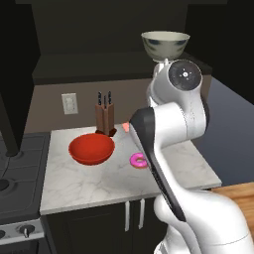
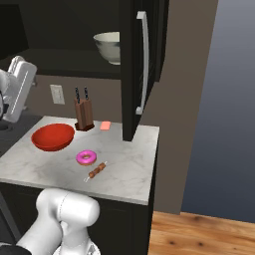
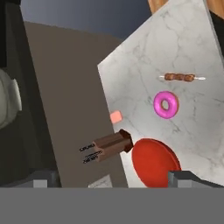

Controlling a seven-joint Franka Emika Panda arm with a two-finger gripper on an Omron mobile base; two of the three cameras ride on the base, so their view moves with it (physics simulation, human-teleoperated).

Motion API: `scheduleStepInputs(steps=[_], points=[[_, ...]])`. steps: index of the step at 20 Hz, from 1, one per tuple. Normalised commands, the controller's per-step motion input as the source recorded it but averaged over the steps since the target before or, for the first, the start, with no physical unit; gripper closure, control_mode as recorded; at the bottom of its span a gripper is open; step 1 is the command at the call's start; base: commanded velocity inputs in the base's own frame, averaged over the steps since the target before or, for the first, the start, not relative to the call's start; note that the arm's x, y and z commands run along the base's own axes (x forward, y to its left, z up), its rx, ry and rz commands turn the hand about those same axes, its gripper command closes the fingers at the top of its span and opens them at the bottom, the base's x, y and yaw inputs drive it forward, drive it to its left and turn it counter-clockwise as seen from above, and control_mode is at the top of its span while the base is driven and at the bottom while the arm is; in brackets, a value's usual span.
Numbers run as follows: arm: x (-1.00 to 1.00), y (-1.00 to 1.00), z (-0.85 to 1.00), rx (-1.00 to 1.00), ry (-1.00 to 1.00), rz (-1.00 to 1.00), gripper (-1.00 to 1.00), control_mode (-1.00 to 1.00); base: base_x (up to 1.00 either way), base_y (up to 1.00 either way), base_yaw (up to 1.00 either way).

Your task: Pick both bowls and place them on the counter. Then place the donut in one bowl and place the kebab skewer in the other bowl.

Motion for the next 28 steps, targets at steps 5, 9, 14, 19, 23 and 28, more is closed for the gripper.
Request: scheduleStepInputs(steps=[5,9,14,19,23,28], points=[[0.07,-0.25,0.56,0.00,-0.07,-0.13,-1.00,-1.00,0.00,0.00,0.00],[0.08,-0.28,0.56,0.00,0.00,-0.09,-1.00,-1.00,0.00,0.00,0.00],[0.23,-0.33,0.40,-0.03,0.00,-0.05,-1.00,-1.00,0.00,0.00,0.00],[0.44,-0.26,0.04,-0.11,0.00,-0.01,-1.00,-1.00,0.00,0.00,0.00],[0.62,-0.17,-0.04,-0.10,0.00,-0.03,-1.00,-1.00,0.00,0.00,0.00],[0.67,-0.20,0.04,-0.06,0.01,-0.04,-1.00,-1.00,0.00,0.00,0.00]])
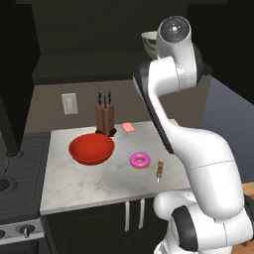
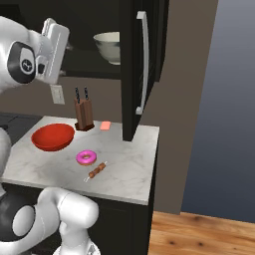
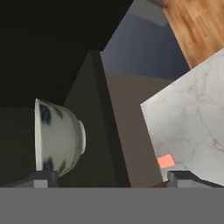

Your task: Pick both bowls and place them on the counter. Then place the donut in one bowl and place the kebab skewer in the other bowl.

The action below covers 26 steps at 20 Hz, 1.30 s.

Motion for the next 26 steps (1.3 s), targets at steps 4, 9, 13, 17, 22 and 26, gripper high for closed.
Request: scheduleStepInputs(steps=[4,9,13,17,22,26], points=[[0.65,-0.20,0.09,-0.02,0.02,-0.05,-1.00,-1.00,0.00,0.00,0.00],[0.68,-0.18,0.02,-0.02,0.03,-0.04,-1.00,-1.00,0.00,0.00,0.00],[0.73,-0.13,0.00,-0.02,0.00,-0.03,-1.00,-1.00,0.00,0.00,0.00],[0.74,-0.13,0.00,0.00,0.00,-0.01,-1.00,-1.00,0.00,0.00,0.00],[0.64,-0.13,0.00,0.00,0.00,0.00,-1.00,-1.00,0.00,0.00,0.00],[0.60,-0.15,0.00,0.00,0.02,0.00,-1.00,-1.00,0.00,0.00,0.00]])
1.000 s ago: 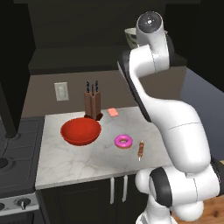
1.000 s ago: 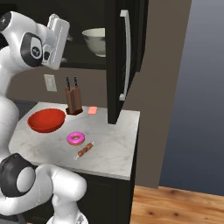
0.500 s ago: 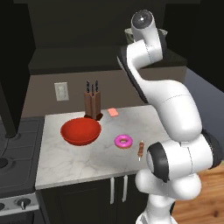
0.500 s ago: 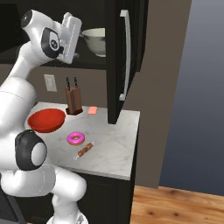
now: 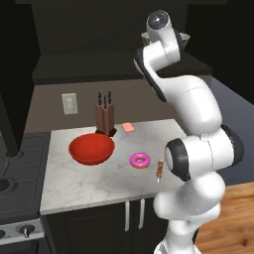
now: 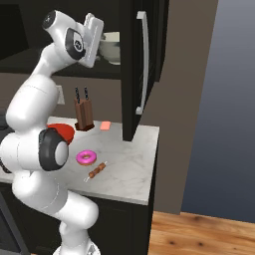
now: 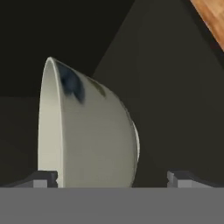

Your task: Pick both bowls and place them on the counter. Then place the donut in one bowl and place the kebab skewer in the other bowl.

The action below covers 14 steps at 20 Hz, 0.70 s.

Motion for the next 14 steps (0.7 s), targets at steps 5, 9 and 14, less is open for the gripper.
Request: scheduleStepInputs(steps=[5,9,14], points=[[0.48,-0.06,0.00,-0.03,0.01,0.00,-1.00,-1.00,0.00,0.00,0.00],[0.40,-0.06,0.00,-0.04,0.01,0.00,-1.00,-1.00,0.00,0.00,0.00],[0.29,-0.07,-0.02,-0.05,0.03,0.00,-1.00,-1.00,0.00,0.00,0.00]])
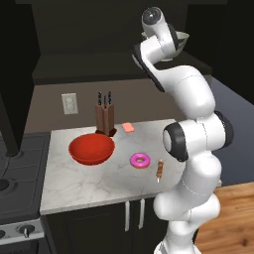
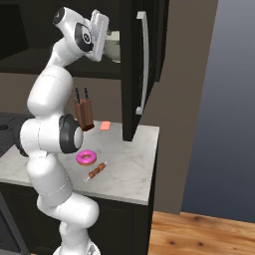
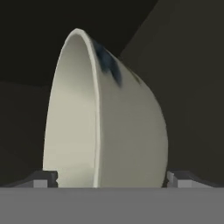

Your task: Pick both bowls and place them on the counter. Then place the donut in one bowl and place the kebab skewer in the other bowl.

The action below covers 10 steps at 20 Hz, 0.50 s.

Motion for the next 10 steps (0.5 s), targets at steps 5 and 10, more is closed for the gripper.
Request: scheduleStepInputs(steps=[5,10], points=[[0.05,-0.04,-0.18,-0.10,0.08,0.00,1.00,-1.00,0.00,0.00,0.00],[-0.05,-0.02,-0.29,-0.11,0.02,0.00,1.00,-1.00,0.00,0.00,0.00]])
